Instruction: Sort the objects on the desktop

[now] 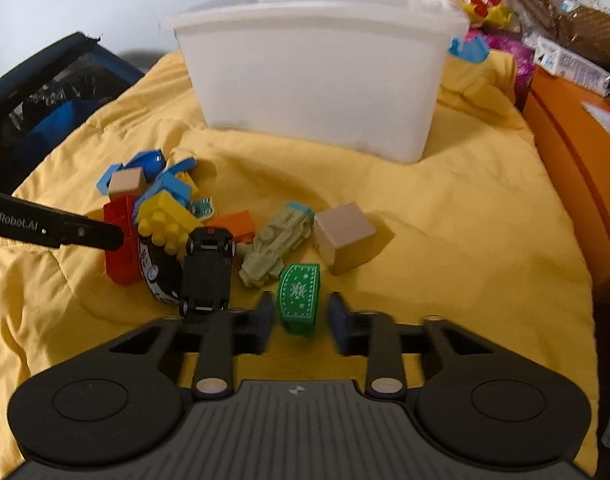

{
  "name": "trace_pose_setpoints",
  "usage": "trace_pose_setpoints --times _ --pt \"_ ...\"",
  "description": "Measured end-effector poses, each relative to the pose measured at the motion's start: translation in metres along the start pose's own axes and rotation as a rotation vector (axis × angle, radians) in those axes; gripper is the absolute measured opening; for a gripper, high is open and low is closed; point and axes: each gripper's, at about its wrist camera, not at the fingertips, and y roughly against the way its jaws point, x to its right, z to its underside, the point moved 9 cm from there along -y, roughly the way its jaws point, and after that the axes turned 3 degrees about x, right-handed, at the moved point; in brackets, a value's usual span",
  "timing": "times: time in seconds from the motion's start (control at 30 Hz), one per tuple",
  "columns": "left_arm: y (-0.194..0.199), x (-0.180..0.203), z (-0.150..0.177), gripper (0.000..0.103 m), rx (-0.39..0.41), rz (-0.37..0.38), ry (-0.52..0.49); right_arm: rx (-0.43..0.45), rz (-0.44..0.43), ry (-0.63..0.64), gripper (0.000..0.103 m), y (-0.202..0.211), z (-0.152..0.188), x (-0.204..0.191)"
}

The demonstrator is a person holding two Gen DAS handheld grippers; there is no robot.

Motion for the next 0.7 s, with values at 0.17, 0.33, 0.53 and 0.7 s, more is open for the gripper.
trace_pose_setpoints --times 0.17,0.33,0.53,0.7 --pt "-0.009 0.010 0.001 0.060 -0.005 0.015 0.062 -0.009 0.006 0.004 0.026 0.003 0.008 -0.002" --pt "-0.011 0.018 0.009 0.051 -0.001 0.012 -0.109 -0.011 -0.003 0.022 0.025 0.006 0.009 -0.002" --pt "0.002 0.010 0.014 0.037 -0.002 0.045 -0.131 -0.006 -0.008 0.006 0.024 0.009 0.012 0.001" --pt "0.018 0.003 0.028 0.037 -0.007 0.033 -0.278 -0.003 -0.008 -0.006 0.024 0.014 0.016 0.002"
